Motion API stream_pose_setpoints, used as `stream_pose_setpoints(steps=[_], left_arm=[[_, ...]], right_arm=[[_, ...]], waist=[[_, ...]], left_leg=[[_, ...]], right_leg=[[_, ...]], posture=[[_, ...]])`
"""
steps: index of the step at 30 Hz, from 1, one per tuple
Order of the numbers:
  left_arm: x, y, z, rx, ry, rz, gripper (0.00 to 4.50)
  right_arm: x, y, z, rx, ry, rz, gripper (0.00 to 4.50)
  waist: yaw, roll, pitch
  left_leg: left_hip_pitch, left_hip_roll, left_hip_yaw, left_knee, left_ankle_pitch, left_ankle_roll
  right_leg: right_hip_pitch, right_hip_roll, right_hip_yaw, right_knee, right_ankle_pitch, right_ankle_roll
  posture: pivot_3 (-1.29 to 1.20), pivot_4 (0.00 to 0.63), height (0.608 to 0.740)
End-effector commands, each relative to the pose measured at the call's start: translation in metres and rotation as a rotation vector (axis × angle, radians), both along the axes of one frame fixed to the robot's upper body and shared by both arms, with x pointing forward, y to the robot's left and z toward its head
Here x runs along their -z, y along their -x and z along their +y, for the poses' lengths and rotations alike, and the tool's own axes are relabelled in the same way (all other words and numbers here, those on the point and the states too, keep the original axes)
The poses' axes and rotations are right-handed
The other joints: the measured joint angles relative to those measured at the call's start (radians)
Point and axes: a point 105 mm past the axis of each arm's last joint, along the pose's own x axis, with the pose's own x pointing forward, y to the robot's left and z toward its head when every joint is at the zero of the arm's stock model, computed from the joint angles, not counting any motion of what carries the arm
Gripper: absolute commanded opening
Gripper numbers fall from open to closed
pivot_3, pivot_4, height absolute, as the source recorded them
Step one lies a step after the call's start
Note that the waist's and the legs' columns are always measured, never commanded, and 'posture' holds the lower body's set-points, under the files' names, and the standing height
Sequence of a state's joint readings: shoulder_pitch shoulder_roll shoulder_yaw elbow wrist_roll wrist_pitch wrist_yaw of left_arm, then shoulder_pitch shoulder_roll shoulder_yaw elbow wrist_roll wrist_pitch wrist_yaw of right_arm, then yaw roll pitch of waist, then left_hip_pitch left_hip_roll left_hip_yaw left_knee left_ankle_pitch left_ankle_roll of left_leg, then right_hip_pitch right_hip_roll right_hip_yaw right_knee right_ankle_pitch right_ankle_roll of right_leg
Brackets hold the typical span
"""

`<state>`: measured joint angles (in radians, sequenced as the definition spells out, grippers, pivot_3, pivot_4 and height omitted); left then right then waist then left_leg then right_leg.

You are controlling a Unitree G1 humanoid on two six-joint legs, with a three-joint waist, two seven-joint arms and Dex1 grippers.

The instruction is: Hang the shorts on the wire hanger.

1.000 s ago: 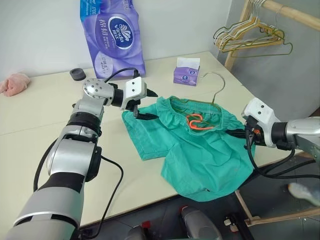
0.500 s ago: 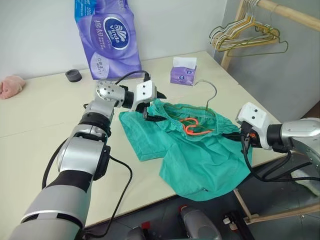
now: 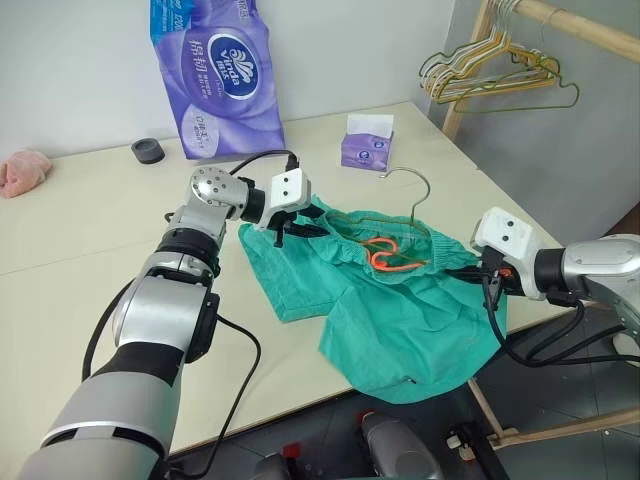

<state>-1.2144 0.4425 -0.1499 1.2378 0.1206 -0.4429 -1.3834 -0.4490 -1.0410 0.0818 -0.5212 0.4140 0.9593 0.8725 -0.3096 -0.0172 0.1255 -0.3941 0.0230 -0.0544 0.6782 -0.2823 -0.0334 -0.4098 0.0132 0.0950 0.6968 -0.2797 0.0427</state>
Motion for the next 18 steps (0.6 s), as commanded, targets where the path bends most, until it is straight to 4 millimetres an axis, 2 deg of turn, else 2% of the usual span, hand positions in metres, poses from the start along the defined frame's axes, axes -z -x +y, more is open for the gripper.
stream_pose_setpoints(steps=[1,2,3,6,15,18], left_arm=[[-0.015,-0.002,0.005,-0.004,0.009,-0.041,0.37],[-0.017,-0.002,0.006,-0.004,0.01,-0.043,0.05],[-0.018,-0.002,0.006,-0.003,0.012,-0.045,0.02],[-0.024,-0.002,0.005,0.004,0.032,-0.052,0.02],[-0.051,0.007,-0.018,0.116,0.152,-0.064,0.02],[-0.054,0.011,-0.019,0.151,0.127,-0.081,0.02]], right_arm=[[-0.008,0.002,0.001,-0.036,0.035,-0.049,0.0],[-0.006,0.002,0.001,-0.038,0.044,-0.048,0.0],[-0.005,0.002,0.0,-0.039,0.052,-0.048,0.0],[-0.003,0.001,-0.001,-0.041,0.065,-0.047,0.0],[0.007,-0.004,-0.004,-0.048,0.096,-0.026,0.0],[0.012,-0.006,-0.007,-0.046,0.109,-0.014,0.0]], waist=[[0.0,0.0,0.0],[0.0,0.0,0.0],[0.0,0.0,0.0],[0.0,0.0,0.0],[0.001,0.0,0.0],[0.001,0.0,0.0]], left_leg=[[0.0,0.0,0.0,0.0,0.0,0.0],[0.0,0.0,0.0,0.0,0.0,0.0],[0.0,0.0,0.0,0.0,0.0,0.0],[0.0,0.0,0.0,0.0,0.0,0.0],[0.0,0.0,0.0,0.0,0.0,0.0],[0.0,0.0,0.0,0.0,0.0,0.0]], right_leg=[[0.0,0.0,0.0,0.0,0.0,0.0],[0.0,0.0,0.0,0.0,0.0,0.0],[0.0,0.0,0.0,0.0,0.0,0.0],[0.0,0.0,0.0,0.0,0.0,0.0],[0.0,0.0,0.0,0.0,0.0,0.0],[0.0,0.0,0.0,0.0,0.0,0.0]], posture=[[-0.3,0.06,0.74],[-0.3,0.06,0.74],[-0.3,0.06,0.74],[-0.3,0.06,0.74],[-0.29,0.06,0.74],[-0.29,0.059,0.74]])
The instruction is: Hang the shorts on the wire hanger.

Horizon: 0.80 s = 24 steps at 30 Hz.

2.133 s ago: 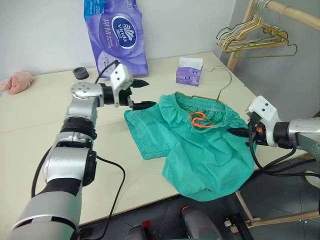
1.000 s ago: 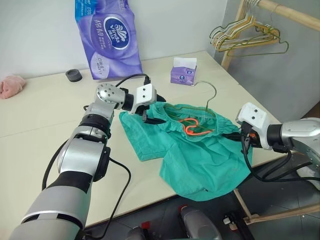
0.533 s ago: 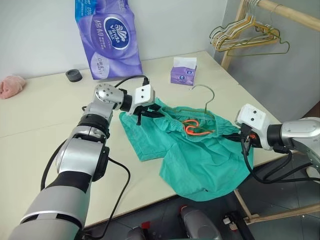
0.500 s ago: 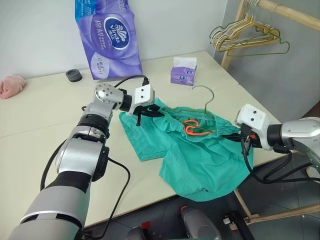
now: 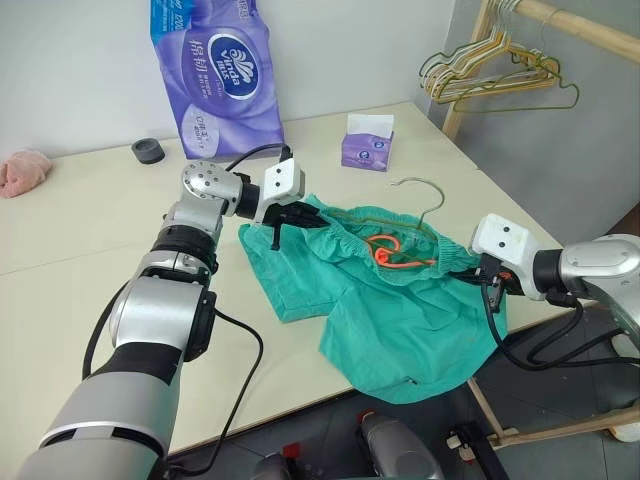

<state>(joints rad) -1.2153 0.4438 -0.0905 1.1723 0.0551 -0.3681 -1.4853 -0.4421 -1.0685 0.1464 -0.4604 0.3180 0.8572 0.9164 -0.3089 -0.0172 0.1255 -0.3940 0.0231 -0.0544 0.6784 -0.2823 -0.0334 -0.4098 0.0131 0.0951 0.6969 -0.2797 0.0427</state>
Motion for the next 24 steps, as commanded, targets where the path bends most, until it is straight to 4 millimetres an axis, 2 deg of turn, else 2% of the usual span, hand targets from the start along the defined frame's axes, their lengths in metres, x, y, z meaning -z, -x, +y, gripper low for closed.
stream_pose_setpoints(steps=[1,5,13,17,24], left_arm=[[-0.035,0.005,-0.015,0.095,0.034,-0.121,0.02],[-0.014,0.008,0.002,0.105,-0.115,-0.144,0.02],[0.021,0.017,0.014,0.117,-0.199,-0.05,0.02],[0.017,0.016,0.006,0.103,-0.109,-0.064,1.07],[0.005,0.021,0.0,0.122,-0.043,-0.049,3.17]], right_arm=[[0.001,-0.001,0.001,-0.026,0.026,-0.007,0.0],[-0.001,-0.003,-0.004,-0.017,0.029,-0.012,0.0],[-0.008,-0.006,-0.001,-0.022,0.017,-0.043,0.0],[-0.008,-0.006,0.003,-0.032,0.01,-0.043,0.0],[-0.004,-0.005,0.004,-0.034,0.013,-0.036,0.0]], waist=[[0.0,0.0,0.0],[-0.001,0.0,0.0],[0.001,0.0,0.0],[0.002,0.0,0.0],[0.003,0.0,0.0]], left_leg=[[0.0,0.0,0.0,0.0,0.0,0.0],[0.0,0.0,0.0,0.0,0.0,0.0],[0.0,0.001,0.0,0.0,0.0,0.0],[0.0,0.001,0.0,0.0,0.0,0.0],[0.0,0.001,0.0,0.0,0.0,0.0]], right_leg=[[0.0,0.0,0.0,0.0,0.0,0.0],[0.0,0.0,0.0,0.0,0.0,0.0],[0.0,0.0,0.0,0.0,0.0,0.0],[0.0,0.0,0.0,0.0,0.0,0.0],[0.0,-0.001,0.0,0.0,0.0,0.0]], posture=[[-0.29,0.059,0.74],[-0.29,0.061,0.74],[-0.28,0.063,0.74],[-0.28,0.065,0.74],[-0.28,0.067,0.74]])
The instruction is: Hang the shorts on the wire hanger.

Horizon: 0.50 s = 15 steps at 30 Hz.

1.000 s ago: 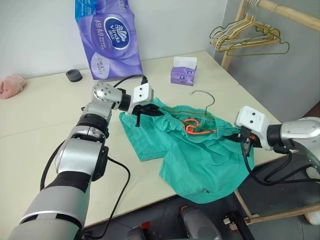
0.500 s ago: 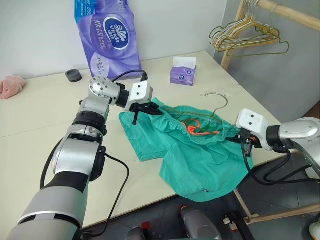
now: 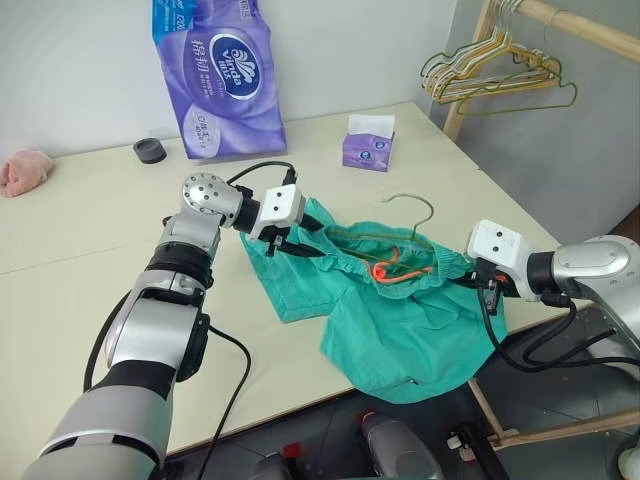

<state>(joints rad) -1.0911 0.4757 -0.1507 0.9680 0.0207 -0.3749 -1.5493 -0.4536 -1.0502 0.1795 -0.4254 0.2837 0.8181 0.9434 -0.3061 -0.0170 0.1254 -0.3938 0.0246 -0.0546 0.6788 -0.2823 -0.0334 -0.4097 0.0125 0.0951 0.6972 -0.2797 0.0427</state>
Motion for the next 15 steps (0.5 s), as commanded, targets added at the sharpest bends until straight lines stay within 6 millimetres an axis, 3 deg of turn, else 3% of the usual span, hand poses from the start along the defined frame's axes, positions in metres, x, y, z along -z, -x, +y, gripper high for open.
stream_pose_setpoints(steps=[1,4,11,15], left_arm=[[-0.011,0.004,-0.003,0.022,0.044,-0.016,3.55],[-0.009,0.006,-0.007,0.033,0.047,-0.011,4.44],[-0.004,0.01,-0.018,0.052,0.069,-0.01,4.48],[-0.027,-0.008,-0.013,-0.071,0.163,-0.079,4.48]], right_arm=[[-0.01,-0.002,0.002,-0.008,0.002,-0.047,0.0],[-0.01,-0.003,0.004,-0.013,-0.001,-0.051,0.0],[-0.012,-0.005,0.01,-0.023,-0.011,-0.06,0.0],[-0.011,-0.005,0.01,-0.024,-0.007,-0.061,0.0]], waist=[[0.0,0.0,0.0],[0.0,0.0,0.0],[0.001,0.0,0.0],[0.001,0.0,0.0]], left_leg=[[0.0,0.0,0.0,0.0,0.0,0.0],[0.0,0.0,0.0,0.0,0.0,0.0],[0.0,0.0,0.0,0.0,0.0,0.0],[0.0,0.0,-0.001,0.0,0.0,0.0]], right_leg=[[0.0,0.0,0.0,0.0,0.0,0.0],[0.0,0.0,0.0,0.0,0.0,0.0],[0.0,0.0,0.0,0.0,0.0,0.0],[0.0,0.0,0.0,0.0,0.0,0.0]], posture=[[-0.28,0.067,0.74],[-0.27,0.067,0.74],[-0.27,0.067,0.74],[-0.29,0.067,0.74]])
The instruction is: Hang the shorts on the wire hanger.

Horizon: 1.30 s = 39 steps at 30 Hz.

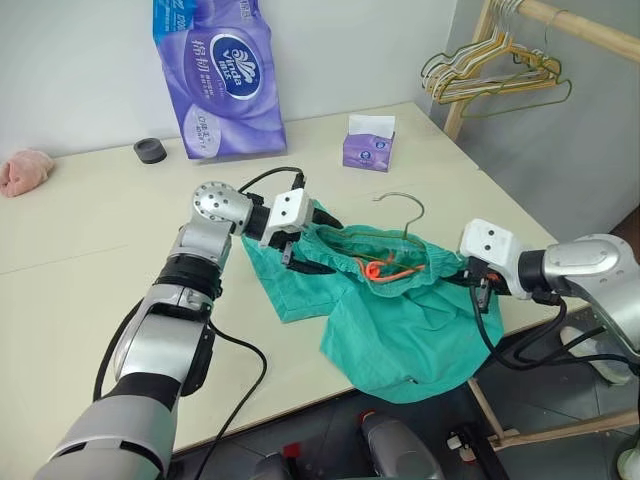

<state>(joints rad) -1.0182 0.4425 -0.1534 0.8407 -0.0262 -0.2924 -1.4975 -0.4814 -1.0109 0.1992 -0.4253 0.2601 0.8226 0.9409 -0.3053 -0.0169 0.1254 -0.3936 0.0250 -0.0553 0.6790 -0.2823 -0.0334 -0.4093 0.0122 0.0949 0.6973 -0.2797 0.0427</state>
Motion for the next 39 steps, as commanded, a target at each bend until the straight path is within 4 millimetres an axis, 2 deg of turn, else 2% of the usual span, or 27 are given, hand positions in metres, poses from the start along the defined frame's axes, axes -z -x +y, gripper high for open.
stream_pose_setpoints(steps=[1,6,9,11,16,23,29,39], left_arm=[[-0.037,-0.017,0.008,-0.108,0.1,-0.103,4.48],[-0.042,-0.03,0.042,-0.226,0.005,-0.153,4.48],[-0.029,-0.03,0.059,-0.238,-0.124,-0.156,4.48],[-0.021,-0.027,0.063,-0.221,-0.165,-0.13,4.48],[-0.009,-0.023,0.057,-0.17,-0.202,-0.087,4.48],[0.003,-0.029,0.035,-0.184,-0.154,-0.09,4.48],[0.012,-0.027,0.025,-0.154,-0.148,-0.069,4.48],[0.001,-0.033,0.04,-0.235,-0.124,-0.057,4.48]], right_arm=[[-0.01,-0.001,0.001,-0.005,0.004,-0.045,0.0],[-0.01,0.0,0.0,0.001,0.006,-0.044,0.0],[-0.01,0.0,-0.002,0.003,0.008,-0.044,0.0],[-0.011,0.0,-0.002,0.002,0.009,-0.046,0.0],[-0.013,-0.001,0.0,-0.003,0.007,-0.053,0.0],[-0.018,0.0,0.004,-0.018,0.008,-0.07,0.0],[-0.02,0.001,0.007,-0.025,0.007,-0.08,0.0],[-0.02,0.001,0.006,-0.017,0.006,-0.079,0.0]], waist=[[0.0,0.0,0.0],[-0.004,0.0,0.0],[-0.005,0.0,0.0],[-0.004,0.0,0.0],[0.001,0.0,0.0],[-0.002,0.0,0.0],[-0.006,0.0,0.0],[-0.006,0.0,0.0]], left_leg=[[0.0,0.0,0.0,0.0,0.0,0.0],[0.001,-0.002,0.001,-0.001,0.0,0.0],[0.001,-0.001,0.0,-0.001,0.0,0.0],[0.001,-0.001,0.0,-0.001,0.0,0.0],[-0.001,-0.001,-0.001,0.0,0.0,0.0],[0.0,-0.002,0.0,0.0,0.0,0.0],[0.0,-0.002,0.0,0.0,0.0,0.0],[0.0,-0.002,0.0,0.0,0.0,0.0]], right_leg=[[0.0,0.0,0.0,0.0,0.0,0.0],[0.0,0.0,0.0,0.0,0.0,0.0],[0.0,0.001,0.0,0.0,0.0,0.0],[0.0,0.001,0.0,0.0,0.0,0.0],[0.0,-0.001,-0.001,0.0,0.0,0.0],[0.0,-0.001,-0.001,0.0,0.0,0.0],[0.0,0.0,-0.001,0.0,0.0,0.0],[0.0,0.0,-0.001,0.0,0.0,0.0]], posture=[[-0.29,0.067,0.74],[-0.29,0.067,0.74],[-0.29,0.065,0.74],[-0.29,0.065,0.74],[-0.29,0.065,0.74],[-0.3,0.062,0.74],[-0.31,0.064,0.74],[-0.3,0.066,0.74]])
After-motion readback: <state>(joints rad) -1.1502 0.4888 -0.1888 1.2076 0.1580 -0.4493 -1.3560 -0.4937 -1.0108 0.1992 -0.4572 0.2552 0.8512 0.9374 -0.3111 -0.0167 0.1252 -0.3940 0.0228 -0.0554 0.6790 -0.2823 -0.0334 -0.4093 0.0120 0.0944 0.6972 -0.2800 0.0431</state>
